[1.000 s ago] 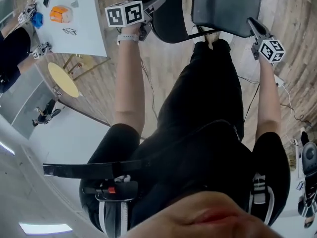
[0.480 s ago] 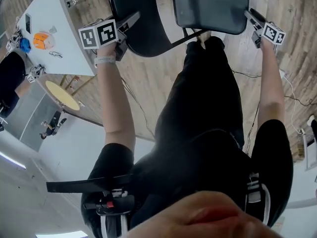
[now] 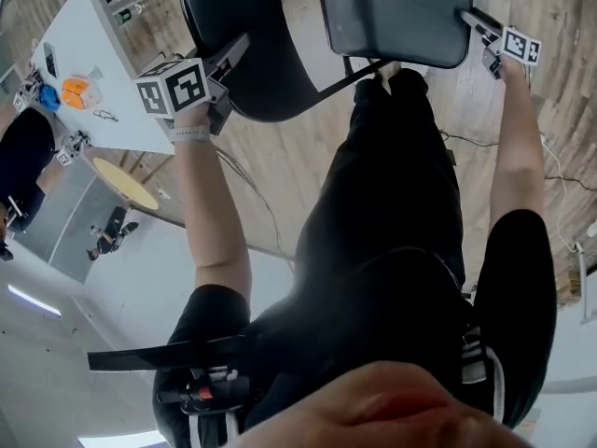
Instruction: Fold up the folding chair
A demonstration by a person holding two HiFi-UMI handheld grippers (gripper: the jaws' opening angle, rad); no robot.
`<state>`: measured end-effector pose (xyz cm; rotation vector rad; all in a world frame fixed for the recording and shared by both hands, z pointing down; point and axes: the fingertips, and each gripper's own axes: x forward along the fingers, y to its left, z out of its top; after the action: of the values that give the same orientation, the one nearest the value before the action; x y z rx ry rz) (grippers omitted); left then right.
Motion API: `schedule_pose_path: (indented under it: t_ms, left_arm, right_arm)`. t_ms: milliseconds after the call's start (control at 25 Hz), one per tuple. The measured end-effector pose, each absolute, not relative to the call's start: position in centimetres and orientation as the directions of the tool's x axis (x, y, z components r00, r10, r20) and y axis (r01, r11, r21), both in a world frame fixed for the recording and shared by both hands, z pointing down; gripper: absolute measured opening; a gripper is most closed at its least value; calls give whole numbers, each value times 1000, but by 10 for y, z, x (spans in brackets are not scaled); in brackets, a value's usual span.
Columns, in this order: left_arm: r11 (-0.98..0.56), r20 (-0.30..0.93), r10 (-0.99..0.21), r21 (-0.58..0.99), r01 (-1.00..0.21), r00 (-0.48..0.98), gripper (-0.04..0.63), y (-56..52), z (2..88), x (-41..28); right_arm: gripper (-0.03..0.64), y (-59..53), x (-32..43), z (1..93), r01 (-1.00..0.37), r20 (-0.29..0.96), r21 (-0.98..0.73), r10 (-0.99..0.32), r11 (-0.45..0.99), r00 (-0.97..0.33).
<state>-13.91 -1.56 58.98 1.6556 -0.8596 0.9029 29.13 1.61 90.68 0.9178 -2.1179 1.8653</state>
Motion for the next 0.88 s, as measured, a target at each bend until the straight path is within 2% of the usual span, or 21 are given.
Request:
schedule_pose_path:
  t_ms: [200, 360, 560, 720, 880]
  left_arm:
    - [-208, 881, -106, 434, -877, 461, 57, -14, 590, -138]
    - [-210, 882, -103, 432, -877, 459, 57, -14, 588, -139]
    - [-208, 884, -107, 427, -880, 454, 55, -15, 589, -137]
    - [-206, 883, -105, 430, -879, 457, 54, -14, 588, -136]
    - [-201, 886, -97, 429, -881, 454, 54, -13, 588, -137]
  right_arm:
    - [302, 11, 296, 913, -494, 470, -869, -343, -17, -814]
    - [316, 14, 290, 925, -467, 455, -883, -306, -35, -836]
    - [318, 6, 270, 932, -451, 436, -892, -235, 15, -869]
    - [316, 10, 271, 938, -408, 403, -913, -242, -33, -883]
    - [313, 10, 273, 939, -403, 394, -915, -250, -18, -884]
